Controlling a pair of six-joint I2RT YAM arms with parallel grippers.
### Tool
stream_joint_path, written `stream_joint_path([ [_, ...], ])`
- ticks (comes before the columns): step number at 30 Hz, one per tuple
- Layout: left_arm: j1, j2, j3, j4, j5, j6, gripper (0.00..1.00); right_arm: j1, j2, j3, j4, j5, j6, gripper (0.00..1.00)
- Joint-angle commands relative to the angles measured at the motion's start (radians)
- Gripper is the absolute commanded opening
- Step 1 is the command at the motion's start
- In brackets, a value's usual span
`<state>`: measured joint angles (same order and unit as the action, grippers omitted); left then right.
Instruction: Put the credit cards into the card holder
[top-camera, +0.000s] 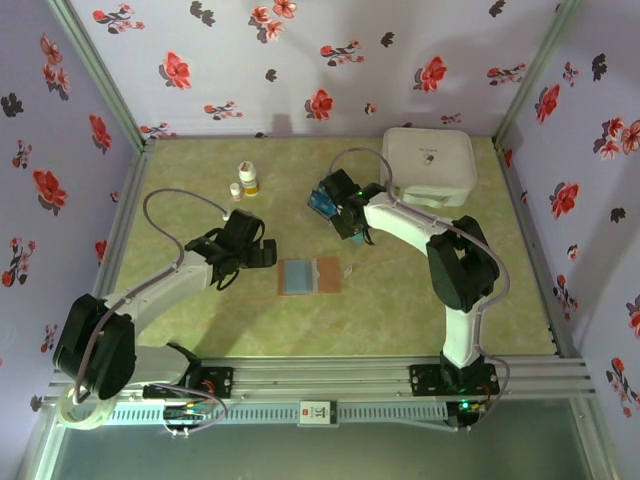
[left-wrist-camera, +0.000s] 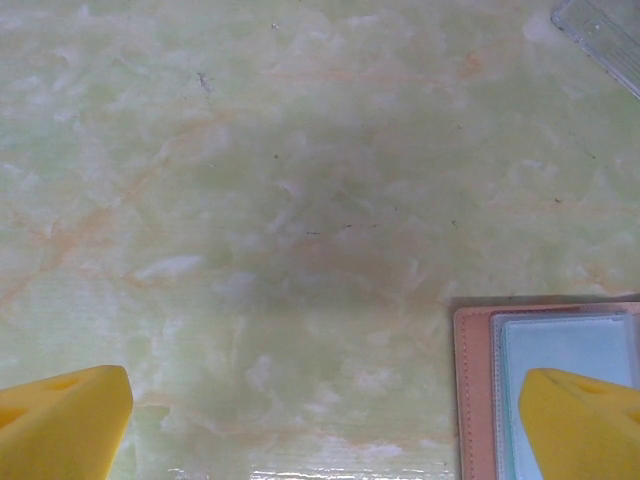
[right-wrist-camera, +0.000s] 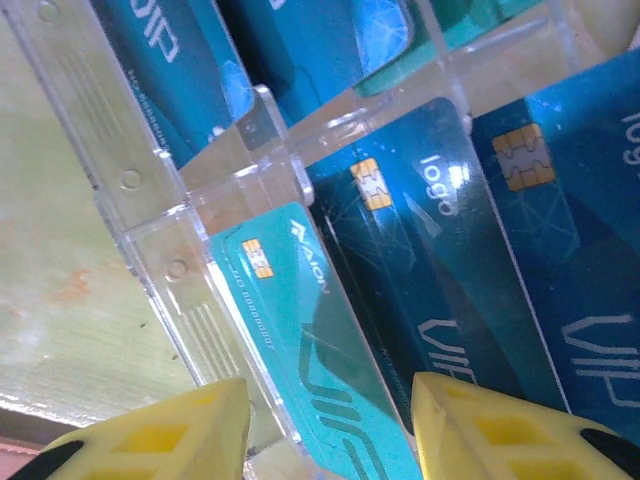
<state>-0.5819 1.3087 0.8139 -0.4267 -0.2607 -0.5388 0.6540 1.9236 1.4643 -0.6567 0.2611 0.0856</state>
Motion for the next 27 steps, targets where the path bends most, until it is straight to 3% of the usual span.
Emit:
stream_joint_path([
  [1, 0.009, -0.012, -0.020, 0.008, 0.003, 0.010, 1.00, -0.006, 0.006, 0.024, -0.022, -0.039, -0.008, 0.42],
  [12, 0.010, 0.000, -0.025, 0.019, 0.009, 0.005, 1.00, -0.005, -0.010, 0.029, -0.032, -0.071, -0.009, 0.25],
  [27, 0.009, 0.009, -0.027, 0.025, 0.017, 0.002, 1.00, -0.006, -0.011, 0.043, -0.053, -0.111, -0.043, 0.18],
])
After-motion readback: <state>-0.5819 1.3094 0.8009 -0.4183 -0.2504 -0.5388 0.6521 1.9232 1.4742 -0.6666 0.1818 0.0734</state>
